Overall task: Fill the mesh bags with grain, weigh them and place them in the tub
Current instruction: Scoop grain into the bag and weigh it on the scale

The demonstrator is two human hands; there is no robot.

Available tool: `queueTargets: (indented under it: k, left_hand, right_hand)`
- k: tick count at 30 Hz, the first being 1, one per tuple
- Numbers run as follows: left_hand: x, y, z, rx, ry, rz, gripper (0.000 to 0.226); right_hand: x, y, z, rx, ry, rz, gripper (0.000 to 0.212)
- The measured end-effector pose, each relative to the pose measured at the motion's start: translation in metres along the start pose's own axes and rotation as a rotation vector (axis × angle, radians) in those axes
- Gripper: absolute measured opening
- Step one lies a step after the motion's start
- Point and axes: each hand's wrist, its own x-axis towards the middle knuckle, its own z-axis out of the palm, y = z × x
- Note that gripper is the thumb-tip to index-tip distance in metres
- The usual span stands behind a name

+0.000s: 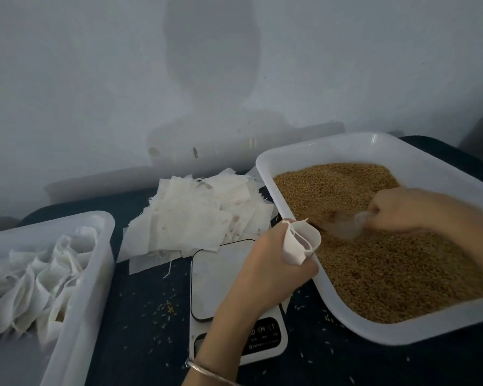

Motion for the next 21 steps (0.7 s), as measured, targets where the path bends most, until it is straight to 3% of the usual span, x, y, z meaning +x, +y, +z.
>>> queueTargets:
  k: [8, 13, 16, 21]
  left_hand:
    - [-0.004, -0.001, 0.005, -0.061, 0.033, -0.023, 0.015]
    - [-0.006, 0.001, 0.004, -0.082, 0.044, -0.029, 0.017]
    - [-0.008, 0.001, 0.001, -0.096, 0.112, -0.028, 0.02]
    - [-0.014, -0.003, -0.01, -0.073, 0.229, -0.011, 0.024]
  right_hand:
    - [0.014, -0.008, 0.032, 0.068, 0.147, -0.045, 0.026]
    - [-0.014, 0.011, 0.031, 0.255, 0.26, -0.077, 0.013]
    - [-0.027, 0.015, 0.034, 0.413, 0.304, -0.112, 0.018]
    - [-0.048, 0.013, 0.03, 0.369, 0.411, -0.218, 0.031]
